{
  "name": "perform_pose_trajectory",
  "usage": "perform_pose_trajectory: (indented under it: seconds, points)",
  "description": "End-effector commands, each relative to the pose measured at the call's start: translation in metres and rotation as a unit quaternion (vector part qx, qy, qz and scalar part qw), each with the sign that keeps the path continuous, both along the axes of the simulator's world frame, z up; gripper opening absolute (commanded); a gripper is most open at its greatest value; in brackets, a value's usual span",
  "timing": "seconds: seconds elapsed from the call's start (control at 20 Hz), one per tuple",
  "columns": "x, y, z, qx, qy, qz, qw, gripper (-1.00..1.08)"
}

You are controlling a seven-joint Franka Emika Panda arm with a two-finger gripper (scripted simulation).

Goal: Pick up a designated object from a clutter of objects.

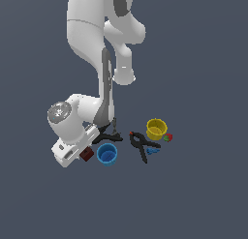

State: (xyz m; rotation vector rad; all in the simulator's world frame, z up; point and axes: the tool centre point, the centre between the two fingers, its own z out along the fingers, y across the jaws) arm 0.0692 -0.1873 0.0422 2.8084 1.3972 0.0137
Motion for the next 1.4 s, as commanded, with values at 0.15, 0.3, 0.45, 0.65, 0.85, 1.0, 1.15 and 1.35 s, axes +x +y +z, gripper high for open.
perform_pose_trajectory:
  seconds: [0.15,0.3,0.45,0.65,0.85,1.0,1.15,1.35]
  points:
    - [-0.004,0.014,0.022,0.0,-0.001,0.0,1.0,-1.0]
    - [-0.009,0.026,0.04,0.0,-0.001,0.0,1.0,-1.0]
    - [-0.014,0.041,0.062,0.0,0.0,0.0,1.0,-1.0]
    - [-0.022,0.065,0.098,0.0,0.0,0.0,1.0,-1.0]
    - [-0.031,0.09,0.137,-0.001,0.001,-0.001,1.0,-1.0]
    - [-0.038,0.111,0.168,-0.001,0.002,-0.001,1.0,-1.0]
    - [-0.045,0.131,0.199,-0.001,0.002,-0.001,1.0,-1.0]
    - [-0.053,0.157,0.239,-0.001,0.003,-0.001,1.0,-1.0]
